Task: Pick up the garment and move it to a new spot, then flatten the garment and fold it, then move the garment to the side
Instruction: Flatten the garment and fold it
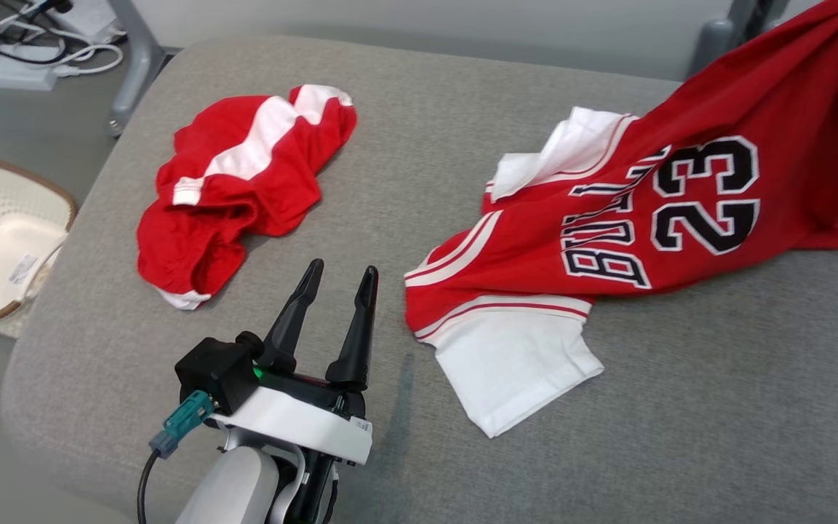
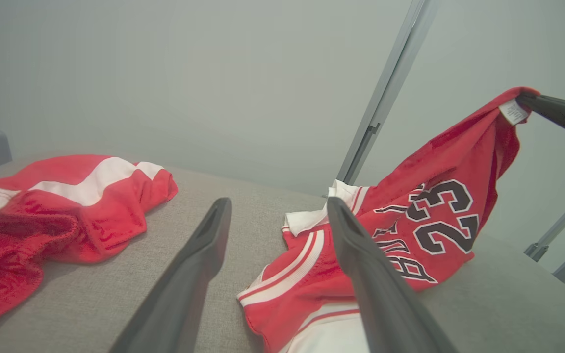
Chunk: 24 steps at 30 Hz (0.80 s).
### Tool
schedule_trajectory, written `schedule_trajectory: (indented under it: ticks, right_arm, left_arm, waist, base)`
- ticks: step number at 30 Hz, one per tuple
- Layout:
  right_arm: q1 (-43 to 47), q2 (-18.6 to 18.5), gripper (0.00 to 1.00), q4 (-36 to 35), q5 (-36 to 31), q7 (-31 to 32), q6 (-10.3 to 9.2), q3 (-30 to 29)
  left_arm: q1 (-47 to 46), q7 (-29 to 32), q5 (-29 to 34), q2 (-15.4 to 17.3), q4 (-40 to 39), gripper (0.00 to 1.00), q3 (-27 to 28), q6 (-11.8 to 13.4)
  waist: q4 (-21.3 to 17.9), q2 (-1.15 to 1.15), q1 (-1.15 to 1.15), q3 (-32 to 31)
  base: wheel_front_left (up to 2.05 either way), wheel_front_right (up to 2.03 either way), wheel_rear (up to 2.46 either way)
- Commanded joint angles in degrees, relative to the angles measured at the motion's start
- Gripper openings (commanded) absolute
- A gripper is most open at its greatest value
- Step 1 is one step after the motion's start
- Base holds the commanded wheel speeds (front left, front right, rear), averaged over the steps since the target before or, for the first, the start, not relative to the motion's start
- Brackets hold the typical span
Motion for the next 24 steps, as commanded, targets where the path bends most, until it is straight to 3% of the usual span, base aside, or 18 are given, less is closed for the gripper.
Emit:
schedule_trajectory:
  ticks: [1,3,4,5,12,19,24]
  right_arm:
    - [-2.32,-1.01,0.00,1.86,-0.58,0.48,-0.01,0.49]
    - [-6.11,-1.42,0.00,6.06,-0.10,0.93,-0.02,0.70]
    - [-8.07,-1.64,0.40,8.21,-0.70,0.50,-0.02,0.58]
    - [-9.85,-1.67,1.00,10.50,-1.30,-0.09,-0.02,0.15]
    - [-14.94,2.71,1.00,23.48,-5.41,-5.97,-0.01,-1.29]
    - [-11.77,6.13,1.00,27.96,-3.25,-12.58,-0.02,1.44]
    - [-7.70,7.67,1.00,27.35,0.77,-15.75,-0.02,1.21]
  left_arm:
    - [-0.97,-0.09,-0.56,0.26,-0.29,1.00,-0.20,-0.22]
    - [-1.38,-0.09,-0.87,0.20,-0.68,1.00,-0.69,0.06]
    - [-1.36,-0.09,-1.19,0.24,-0.90,1.00,-0.71,0.29]
    - [-1.29,-0.09,-1.36,0.23,-1.02,1.00,-0.87,0.40]
    - [-0.30,-0.09,-2.00,0.22,-1.35,1.00,-1.17,1.04]
    - [-0.37,-0.09,-1.16,0.26,-1.11,1.00,0.48,0.93]
    - [-0.78,-0.09,-0.20,0.23,-0.94,1.00,1.19,0.59]
  waist:
    - [4.16,0.00,0.00,2.41]
    - [5.88,0.00,0.00,3.17]
    - [6.52,0.00,0.00,3.55]
    - [7.11,0.00,0.00,3.93]
    - [8.37,0.00,0.00,4.63]
    - [3.95,0.00,0.00,2.95]
    - [-0.07,0.00,0.00,1.19]
  base:
    - [0.00,0.00,0.00]
    - [0.00,0.00,0.00]
    - [0.00,0.00,0.00]
    - [0.00,0.00,0.00]
    - [0.00,0.00,0.00]
    - [0.00,0.00,0.00]
    - [0.00,0.00,0.00]
